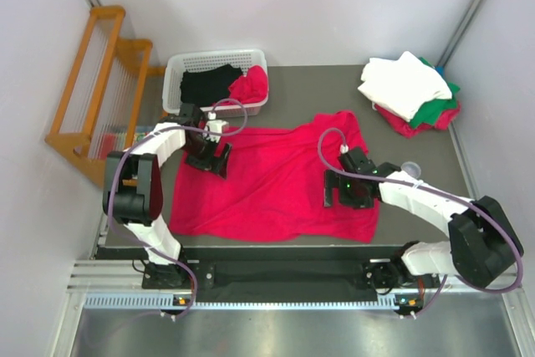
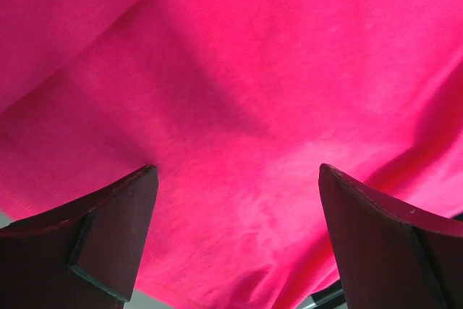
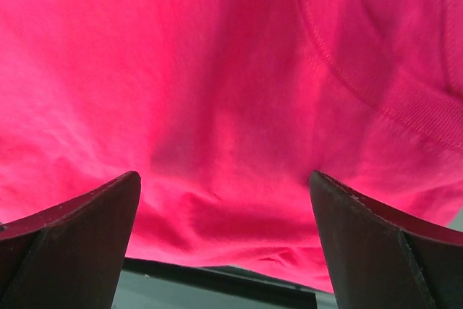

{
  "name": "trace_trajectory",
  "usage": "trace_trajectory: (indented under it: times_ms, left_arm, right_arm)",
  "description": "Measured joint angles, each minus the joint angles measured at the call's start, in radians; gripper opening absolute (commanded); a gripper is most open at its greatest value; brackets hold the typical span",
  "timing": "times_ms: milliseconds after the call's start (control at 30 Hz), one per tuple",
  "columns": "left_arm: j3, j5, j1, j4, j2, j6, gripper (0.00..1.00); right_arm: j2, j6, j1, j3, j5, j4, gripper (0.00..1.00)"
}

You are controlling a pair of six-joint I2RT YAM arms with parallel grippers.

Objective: Fold and stack the t-shirts
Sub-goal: Flatten the tshirt out

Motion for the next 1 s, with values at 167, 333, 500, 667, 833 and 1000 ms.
trace_trajectory:
  times_ms: [167,333,500,667,833,1000]
  left_arm:
    - [-0.024,0.084,0.029,0.006,-0.036,0.012,0.97]
    - [-0.108,0.11,0.04,0.034,-0.157,0.02,0.97]
    - [-0.148,0.106,0.04,0.051,-0.182,0.024,0.97]
    - [-0.151,0.106,0.04,0.054,-0.181,0.023,0.97]
    - [-0.143,0.105,0.04,0.054,-0.181,0.023,0.96]
    - [-0.133,0.105,0.04,0.054,-0.181,0.023,0.96]
  right_arm:
    - [-0.018,0.015,0.019,-0.038,-0.029,-0.035,1.0]
    - [-0.092,0.03,0.025,-0.083,-0.056,-0.082,1.0]
    - [-0.122,0.04,0.031,-0.108,-0.076,-0.096,1.0]
    - [-0.11,0.045,0.039,-0.086,-0.084,-0.105,1.0]
    - [-0.042,0.044,0.058,0.045,-0.085,-0.125,1.0]
    - [0.019,0.025,0.07,0.183,-0.072,-0.102,1.0]
